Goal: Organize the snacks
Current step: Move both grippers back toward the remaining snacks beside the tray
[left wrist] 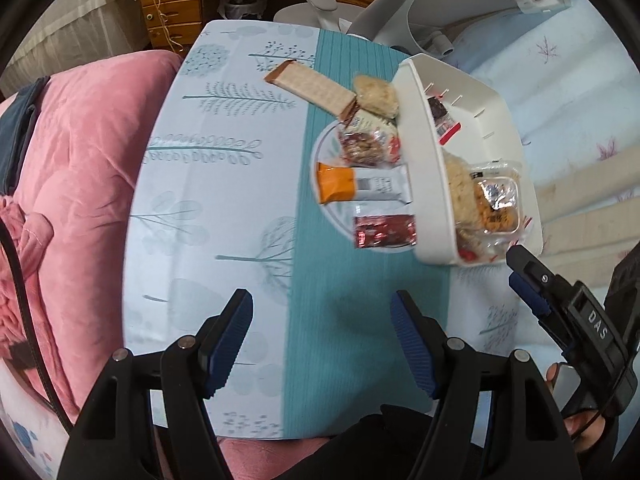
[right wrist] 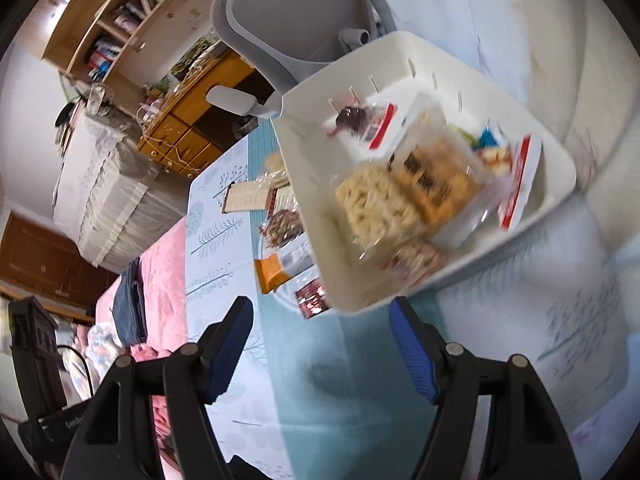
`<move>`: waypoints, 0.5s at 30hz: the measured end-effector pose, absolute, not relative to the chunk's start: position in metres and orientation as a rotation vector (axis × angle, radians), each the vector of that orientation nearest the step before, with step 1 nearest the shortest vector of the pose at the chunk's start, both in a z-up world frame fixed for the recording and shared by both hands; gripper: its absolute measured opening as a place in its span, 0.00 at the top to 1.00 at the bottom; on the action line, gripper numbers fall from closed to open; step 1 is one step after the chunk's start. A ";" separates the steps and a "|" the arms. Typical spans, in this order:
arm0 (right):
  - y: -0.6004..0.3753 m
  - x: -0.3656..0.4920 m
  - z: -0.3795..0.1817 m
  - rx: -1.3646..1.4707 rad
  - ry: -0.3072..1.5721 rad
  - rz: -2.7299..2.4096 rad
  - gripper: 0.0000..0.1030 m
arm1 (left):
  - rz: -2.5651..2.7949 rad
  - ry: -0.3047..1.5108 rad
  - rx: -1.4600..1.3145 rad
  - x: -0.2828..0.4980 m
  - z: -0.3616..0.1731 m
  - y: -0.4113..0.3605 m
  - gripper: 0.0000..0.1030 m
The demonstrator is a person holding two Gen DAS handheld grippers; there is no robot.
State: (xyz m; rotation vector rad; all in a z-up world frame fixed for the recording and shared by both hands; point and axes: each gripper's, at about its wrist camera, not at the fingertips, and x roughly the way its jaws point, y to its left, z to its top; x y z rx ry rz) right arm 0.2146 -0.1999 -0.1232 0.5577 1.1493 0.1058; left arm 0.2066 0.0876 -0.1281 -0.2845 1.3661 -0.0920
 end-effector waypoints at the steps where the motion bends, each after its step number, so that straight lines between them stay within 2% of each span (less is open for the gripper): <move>1: -0.195 0.212 -0.126 0.577 1.150 0.093 0.31 | -0.101 1.365 -0.273 0.205 -0.128 0.094 0.32; 15: -0.144 0.177 -0.169 0.868 1.155 -0.127 0.31 | -0.315 1.255 -0.002 0.214 -0.120 0.136 0.32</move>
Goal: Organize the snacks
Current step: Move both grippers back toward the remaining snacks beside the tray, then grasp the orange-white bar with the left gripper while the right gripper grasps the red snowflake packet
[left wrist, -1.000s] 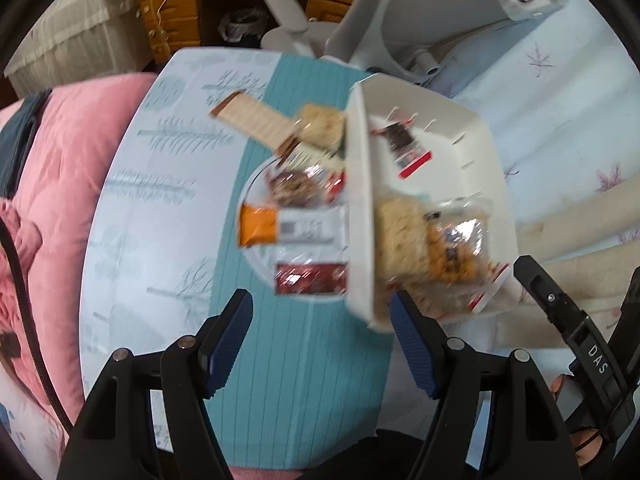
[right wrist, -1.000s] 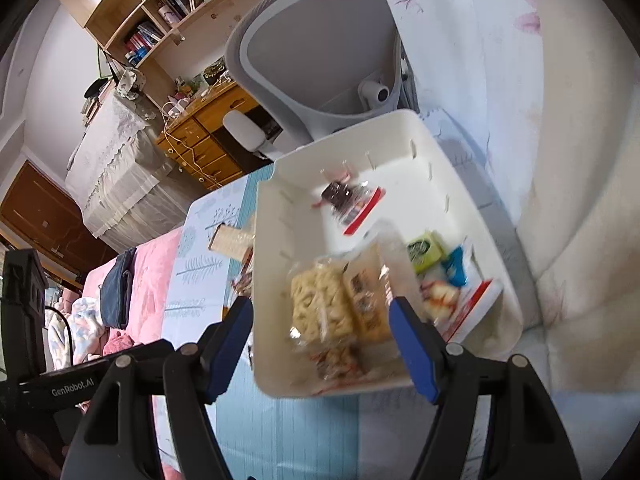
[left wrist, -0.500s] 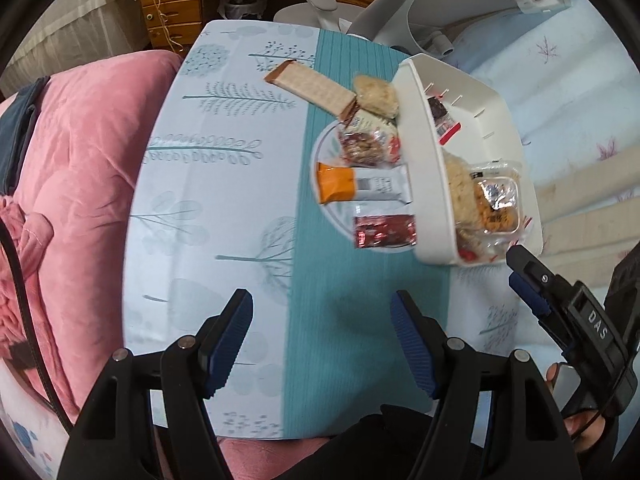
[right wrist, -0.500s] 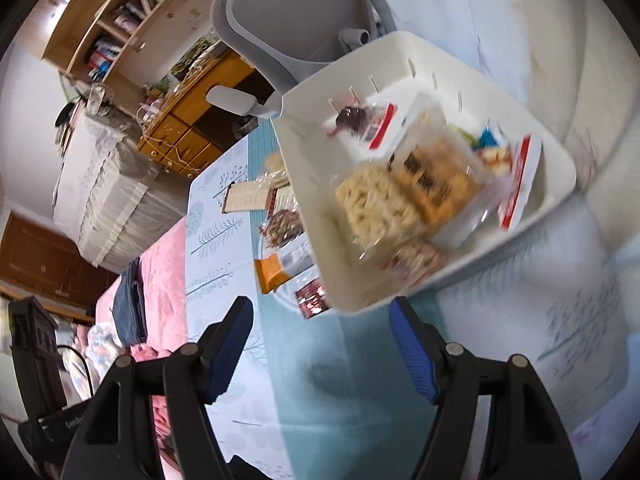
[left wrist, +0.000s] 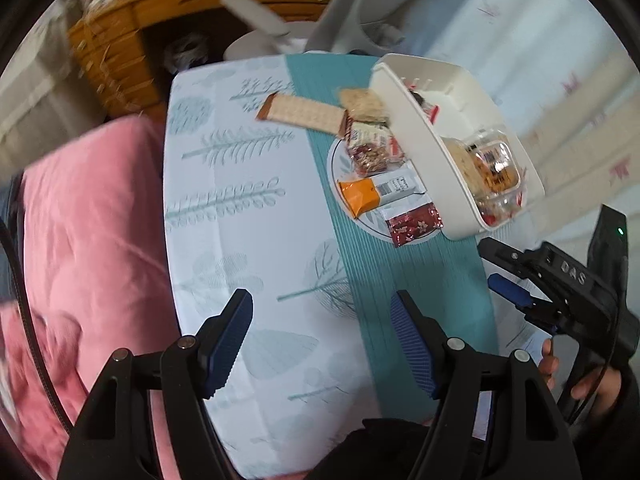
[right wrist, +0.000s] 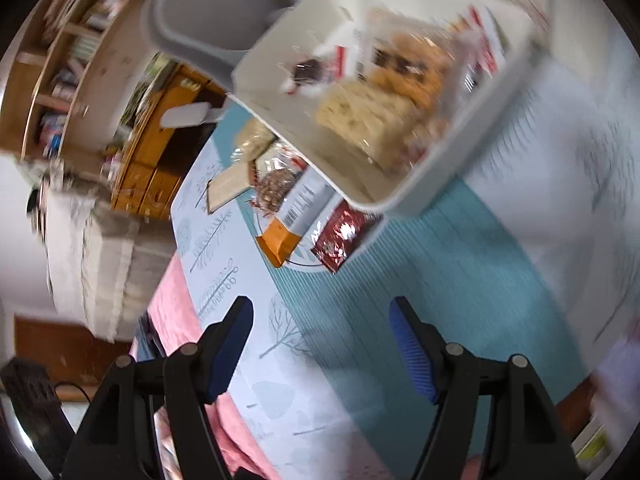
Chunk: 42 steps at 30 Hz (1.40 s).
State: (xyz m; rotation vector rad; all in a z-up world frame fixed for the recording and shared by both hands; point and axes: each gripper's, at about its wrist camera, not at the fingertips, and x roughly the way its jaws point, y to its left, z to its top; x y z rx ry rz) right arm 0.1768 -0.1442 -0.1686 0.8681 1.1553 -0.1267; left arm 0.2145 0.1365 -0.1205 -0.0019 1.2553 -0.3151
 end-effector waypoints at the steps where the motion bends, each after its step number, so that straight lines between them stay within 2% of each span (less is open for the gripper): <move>1: -0.143 0.175 -0.173 0.900 1.156 -0.147 0.31 | -0.329 1.240 0.032 0.216 -0.120 0.136 0.32; 9: -0.135 0.178 -0.185 1.014 1.149 -0.220 0.31 | -0.439 1.107 0.227 0.241 -0.121 0.111 0.32; 16: -0.139 0.189 -0.202 1.139 1.139 -0.306 0.31 | -0.542 1.012 0.287 0.270 -0.153 0.083 0.32; 26: -0.149 0.201 -0.241 1.351 1.105 -0.490 0.31 | -0.687 1.024 0.409 0.304 -0.217 0.048 0.32; 37: -0.150 0.224 -0.260 1.359 1.170 -0.685 0.32 | -0.788 1.062 0.465 0.327 -0.258 0.020 0.32; 42: -0.150 0.232 -0.264 1.359 1.188 -0.737 0.39 | -0.792 1.072 0.485 0.332 -0.270 0.008 0.32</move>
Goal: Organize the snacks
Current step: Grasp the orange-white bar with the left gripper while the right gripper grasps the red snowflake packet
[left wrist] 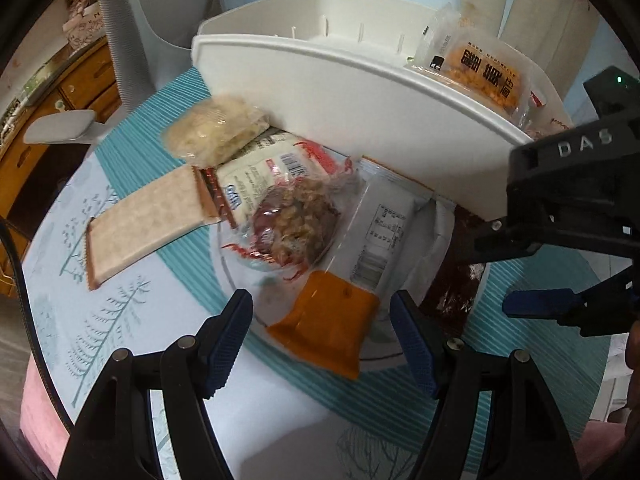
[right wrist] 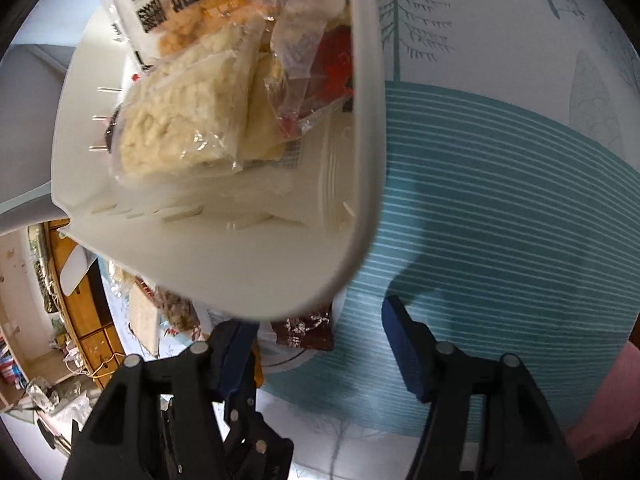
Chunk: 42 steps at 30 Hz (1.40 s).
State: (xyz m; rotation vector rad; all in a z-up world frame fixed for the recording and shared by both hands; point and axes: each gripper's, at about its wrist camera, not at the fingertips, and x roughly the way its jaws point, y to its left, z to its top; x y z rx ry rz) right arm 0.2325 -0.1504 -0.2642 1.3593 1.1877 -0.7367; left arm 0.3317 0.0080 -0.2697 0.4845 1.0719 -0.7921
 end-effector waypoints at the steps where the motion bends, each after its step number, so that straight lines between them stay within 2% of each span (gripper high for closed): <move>1: -0.150 0.235 -0.265 1.360 1.188 -0.729 0.40 | -0.797 1.072 0.485 0.333 -0.271 0.006 0.32; 16: -0.140 0.276 -0.270 1.259 1.340 -0.785 0.44 | -0.836 1.083 0.499 0.350 -0.280 -0.018 0.34; 20: -0.137 0.281 -0.271 1.257 1.359 -0.792 0.44 | -0.816 1.070 0.493 0.352 -0.279 -0.018 0.45; 21: -0.137 0.283 -0.271 1.255 1.364 -0.791 0.44 | -0.815 1.069 0.486 0.352 -0.279 -0.018 0.50; 25: -0.138 0.285 -0.274 1.274 1.379 -0.781 0.46 | -0.802 1.083 0.462 0.345 -0.278 -0.014 0.57; 27: -0.140 0.283 -0.276 1.295 1.390 -0.758 0.52 | -0.799 1.086 0.456 0.339 -0.277 -0.011 0.59; 29: -0.141 0.282 -0.278 1.338 1.378 -0.699 0.69 | -0.790 1.093 0.457 0.333 -0.276 -0.009 0.60; 36: -0.140 0.278 -0.283 1.367 1.391 -0.649 0.75 | -0.738 1.158 0.384 0.321 -0.274 0.007 0.63; 40: -0.140 0.263 -0.286 1.412 1.408 -0.622 0.88 | -0.701 1.185 0.350 0.312 -0.270 0.018 0.67; 42: -0.137 0.255 -0.288 1.427 1.407 -0.613 0.89 | -0.686 1.206 0.330 0.305 -0.269 0.023 0.68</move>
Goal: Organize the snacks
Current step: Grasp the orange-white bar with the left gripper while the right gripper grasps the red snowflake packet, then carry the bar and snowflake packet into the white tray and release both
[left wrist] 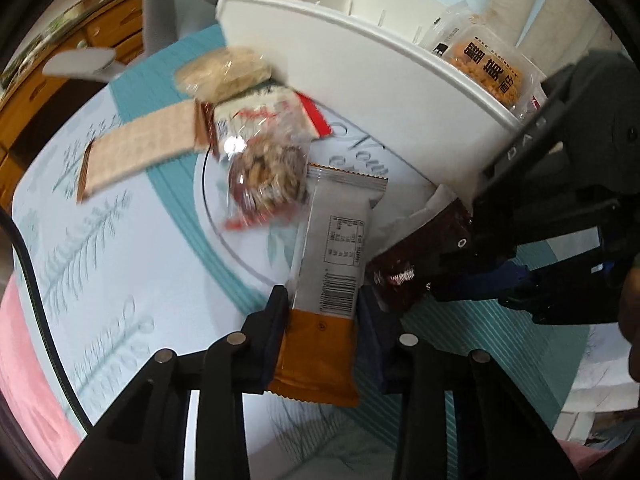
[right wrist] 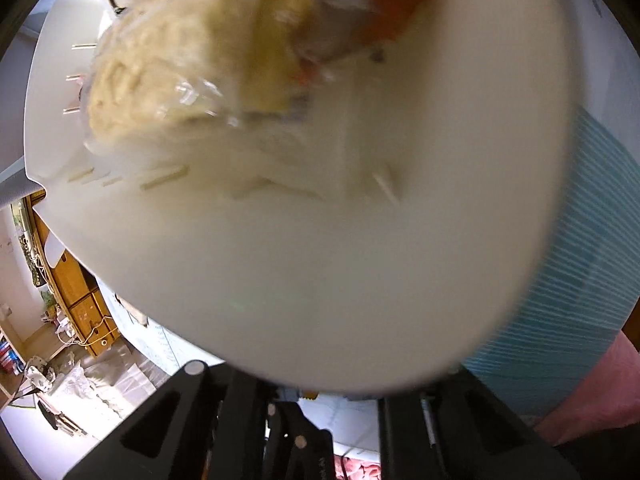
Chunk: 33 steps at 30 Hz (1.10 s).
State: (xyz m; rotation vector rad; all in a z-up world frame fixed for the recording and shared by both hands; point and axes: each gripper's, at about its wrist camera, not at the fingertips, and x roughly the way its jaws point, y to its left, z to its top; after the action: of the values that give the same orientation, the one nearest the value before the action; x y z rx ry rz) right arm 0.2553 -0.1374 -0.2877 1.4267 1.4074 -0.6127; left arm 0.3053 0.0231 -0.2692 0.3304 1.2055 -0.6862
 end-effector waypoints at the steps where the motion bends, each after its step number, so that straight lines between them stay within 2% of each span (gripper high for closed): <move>1: -0.137 0.252 -0.288 1.433 1.407 -0.609 0.90 | -0.681 1.213 0.318 0.302 -0.269 0.026 0.68; 10: -0.139 0.209 -0.280 1.423 1.412 -0.584 0.96 | -0.588 1.242 0.218 0.263 -0.252 0.062 0.70; 22: -0.128 0.163 -0.247 1.337 1.324 -0.503 0.98 | -0.491 1.154 0.052 0.217 -0.183 0.104 0.70; 33: -0.137 0.142 -0.185 1.050 1.196 -0.327 0.98 | -0.486 1.118 -0.083 0.195 -0.140 0.112 0.70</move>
State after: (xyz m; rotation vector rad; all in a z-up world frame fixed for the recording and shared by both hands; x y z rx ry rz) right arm 0.1420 -0.1370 -0.1850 1.0498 1.1964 -0.3267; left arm 0.1947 0.1124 -0.1395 -0.0828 1.1185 -0.4859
